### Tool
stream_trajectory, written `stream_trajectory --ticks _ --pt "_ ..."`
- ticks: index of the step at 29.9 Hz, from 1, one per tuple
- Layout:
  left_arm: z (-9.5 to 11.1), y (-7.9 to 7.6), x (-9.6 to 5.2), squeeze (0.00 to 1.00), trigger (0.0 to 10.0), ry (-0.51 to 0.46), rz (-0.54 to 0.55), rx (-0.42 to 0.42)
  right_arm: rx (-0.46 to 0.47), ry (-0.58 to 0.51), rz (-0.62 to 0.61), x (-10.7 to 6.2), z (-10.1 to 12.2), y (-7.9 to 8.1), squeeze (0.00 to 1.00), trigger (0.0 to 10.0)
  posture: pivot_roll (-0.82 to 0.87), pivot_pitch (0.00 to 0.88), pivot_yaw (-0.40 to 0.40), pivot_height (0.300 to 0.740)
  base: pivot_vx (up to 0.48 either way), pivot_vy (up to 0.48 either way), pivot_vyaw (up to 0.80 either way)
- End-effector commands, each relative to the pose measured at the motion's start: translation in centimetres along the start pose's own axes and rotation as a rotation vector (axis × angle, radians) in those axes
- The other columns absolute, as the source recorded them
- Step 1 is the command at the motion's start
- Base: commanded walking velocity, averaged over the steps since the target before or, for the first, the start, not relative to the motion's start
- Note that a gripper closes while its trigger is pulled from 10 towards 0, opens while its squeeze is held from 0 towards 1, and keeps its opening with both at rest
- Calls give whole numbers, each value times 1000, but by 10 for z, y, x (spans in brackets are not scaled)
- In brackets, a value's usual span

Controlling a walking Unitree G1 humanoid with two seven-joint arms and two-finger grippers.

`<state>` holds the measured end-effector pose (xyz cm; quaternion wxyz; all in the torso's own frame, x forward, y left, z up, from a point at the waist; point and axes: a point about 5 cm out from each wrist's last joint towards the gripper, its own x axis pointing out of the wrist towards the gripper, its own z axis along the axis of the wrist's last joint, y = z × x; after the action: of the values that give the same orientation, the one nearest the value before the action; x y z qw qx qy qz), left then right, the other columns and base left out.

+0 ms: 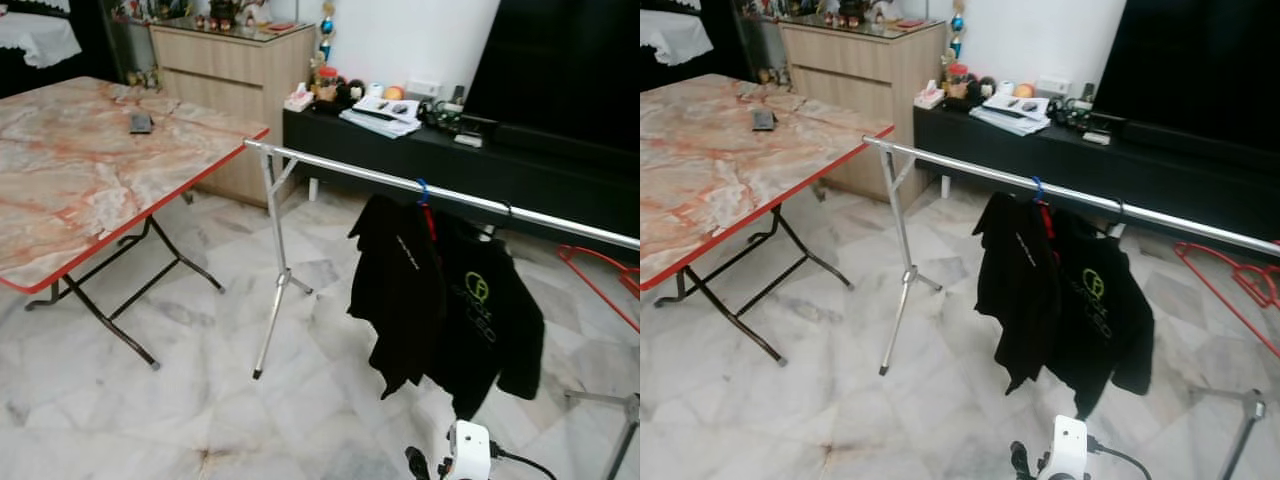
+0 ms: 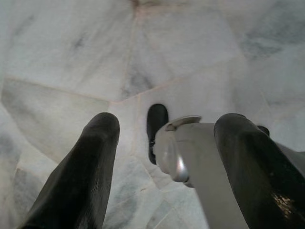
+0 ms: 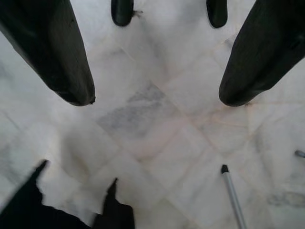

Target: Hang hanger

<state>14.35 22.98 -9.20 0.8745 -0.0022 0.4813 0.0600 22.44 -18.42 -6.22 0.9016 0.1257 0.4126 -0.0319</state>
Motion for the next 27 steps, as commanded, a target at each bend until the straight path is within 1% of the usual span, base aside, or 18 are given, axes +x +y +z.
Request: stream_trajectory --ticks 1,7,11,16,22,24,27 --pt "-7 -1 -1 0 10000 27 -13 28 7 -8 -6 0 0 -2 0 10000 118 0 -52 740 352 0 0" --pt "-8 1 -2 0 10000 31 -17 34 13 -9 -13 0 0 -1 0 10000 119 0 -49 740 351 0 0" --pt "-7 -4 -1 0 10000 27 -25 38 10 -8 -11 0 -1 -1 0 10000 125 0 -49 740 350 0 0" --pt "-6 -5 0 0 10000 27 -26 41 6 -9 -4 0 0 -1 0 10000 122 0 -48 740 346 0 0" --pt "-5 -6 0 0 10000 25 -25 38 22 -36 -6 0 2 0 0 10000 120 0 -50 740 334 0 0" --pt "-5 -7 0 0 10000 28 -22 40 21 -59 3 0 5 0 0 10000 115 0 -55 740 268 0 0" --pt "-5 -8 0 0 10000 28 -22 38 16 -75 6 0 7 0 0 10000 114 0 -59 740 0 0 0"
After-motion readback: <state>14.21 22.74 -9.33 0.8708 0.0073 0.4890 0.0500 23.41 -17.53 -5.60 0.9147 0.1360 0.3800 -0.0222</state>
